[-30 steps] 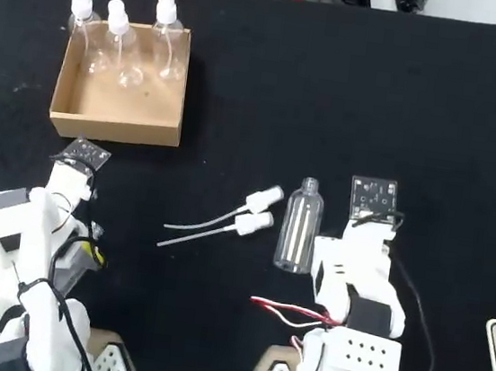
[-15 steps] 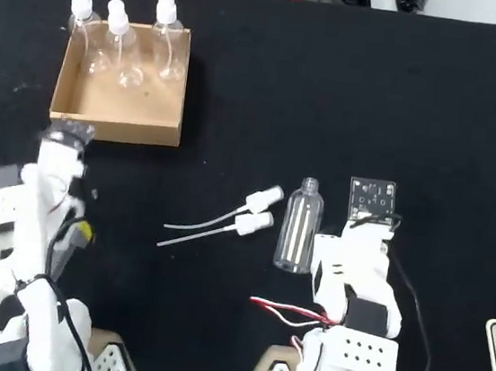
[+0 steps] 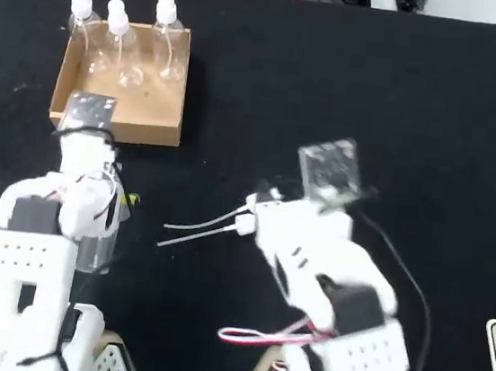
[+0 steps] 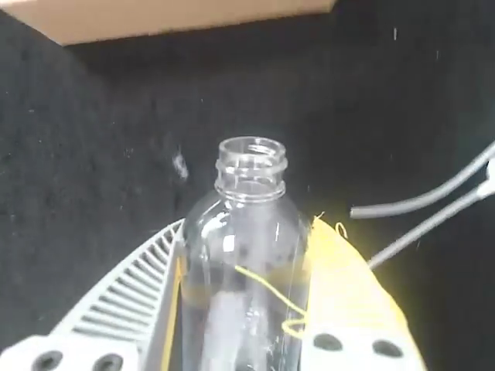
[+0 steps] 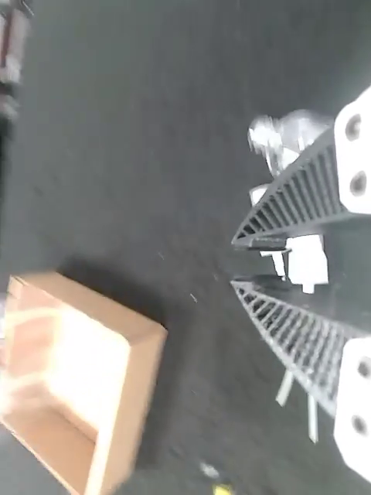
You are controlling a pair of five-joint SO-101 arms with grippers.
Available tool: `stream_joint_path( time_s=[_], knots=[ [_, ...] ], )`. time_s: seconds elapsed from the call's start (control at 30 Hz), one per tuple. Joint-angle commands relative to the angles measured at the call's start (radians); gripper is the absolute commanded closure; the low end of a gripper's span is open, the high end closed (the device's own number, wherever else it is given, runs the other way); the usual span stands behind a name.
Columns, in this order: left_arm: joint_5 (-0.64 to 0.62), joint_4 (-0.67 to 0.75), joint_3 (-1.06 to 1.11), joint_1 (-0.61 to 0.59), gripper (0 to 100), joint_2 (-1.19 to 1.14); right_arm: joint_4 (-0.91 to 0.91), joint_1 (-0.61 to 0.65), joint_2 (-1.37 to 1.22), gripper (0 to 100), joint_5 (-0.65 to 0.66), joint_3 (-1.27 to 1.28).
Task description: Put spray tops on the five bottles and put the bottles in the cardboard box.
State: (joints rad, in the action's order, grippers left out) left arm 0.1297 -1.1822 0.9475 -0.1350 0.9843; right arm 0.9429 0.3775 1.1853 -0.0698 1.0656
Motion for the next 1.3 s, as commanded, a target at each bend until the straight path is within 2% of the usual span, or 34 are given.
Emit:
stream_joint_path(
  time_s=[0.0, 0.13, 0.4, 0.5, 0.67, 0.77, 0.93, 1.27],
  knots=[
    [-0.092, 0.089, 0.101, 0.008, 88, 0.158, -0.104, 0.049, -0.177, 88.7, -0.077, -0.064],
    [-0.103, 0.147, 0.206, 0.007, 88, 0.270, -0.204, 0.048, -0.346, 81.2, -0.169, -0.077],
    [-0.104, 0.198, 0.348, 0.008, 88, 0.470, -0.264, 0.051, -0.572, 81.2, -0.361, -0.157],
    [-0.103, 0.190, 0.364, 0.007, 88, 0.526, -0.226, 0.049, -0.684, 81.2, -0.410, -0.232],
    [-0.101, 0.190, 0.403, 0.007, 88, 0.592, -0.112, 0.049, -0.840, 80.8, -0.611, -0.360],
    [-0.101, 0.190, 0.412, 0.007, 88, 0.606, -0.066, 0.049, -0.917, 80.8, -0.686, -0.407],
    [-0.101, 0.189, 0.412, 0.013, 88, 0.606, -0.049, 0.005, -1.004, 80.8, -0.704, -0.446],
    [-0.101, 0.189, 0.414, 0.015, 88, 0.603, -0.051, 0.003, -1.056, 80.7, -0.704, -0.447]
  ],
)
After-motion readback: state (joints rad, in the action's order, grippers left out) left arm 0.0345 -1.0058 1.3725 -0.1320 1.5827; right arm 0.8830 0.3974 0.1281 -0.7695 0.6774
